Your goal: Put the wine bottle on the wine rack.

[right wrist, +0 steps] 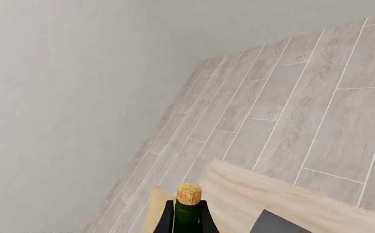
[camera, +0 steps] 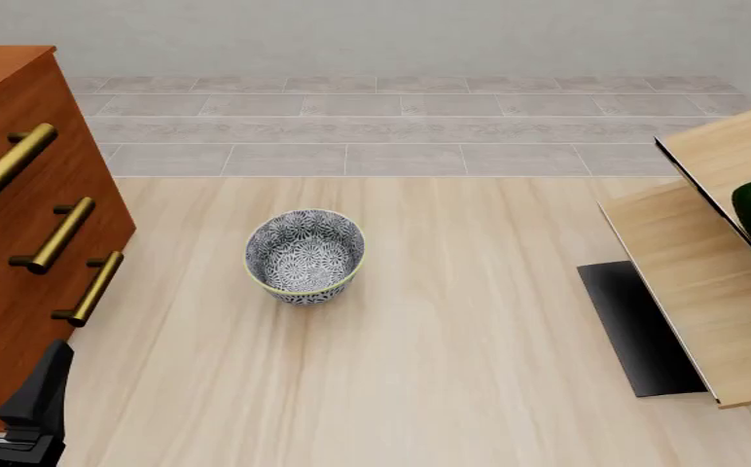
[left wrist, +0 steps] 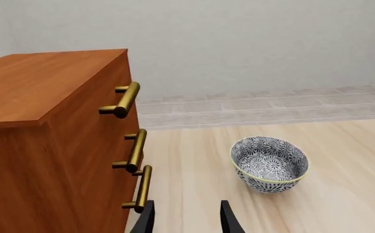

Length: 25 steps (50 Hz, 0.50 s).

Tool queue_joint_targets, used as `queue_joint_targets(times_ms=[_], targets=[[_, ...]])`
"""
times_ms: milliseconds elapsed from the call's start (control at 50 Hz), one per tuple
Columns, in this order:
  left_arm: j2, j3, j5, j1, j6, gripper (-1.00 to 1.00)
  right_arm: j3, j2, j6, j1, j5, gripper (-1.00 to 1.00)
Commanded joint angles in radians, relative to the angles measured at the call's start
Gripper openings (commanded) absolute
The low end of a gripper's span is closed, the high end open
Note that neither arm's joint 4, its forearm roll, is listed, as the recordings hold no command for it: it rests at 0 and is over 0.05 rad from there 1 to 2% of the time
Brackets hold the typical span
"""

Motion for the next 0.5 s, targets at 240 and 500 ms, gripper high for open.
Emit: queue_joint_targets(times_ms=[240, 500], targets=[[0.001, -0.001, 0.002, 0.001, -0.006, 1.00, 0.026, 0.007, -0.015, 0.012, 0.031, 1.00], [0.001, -0.001, 0.002, 0.000, -0.008, 1.00, 0.027, -0.004, -0.019, 0.007, 0.037, 1.00]])
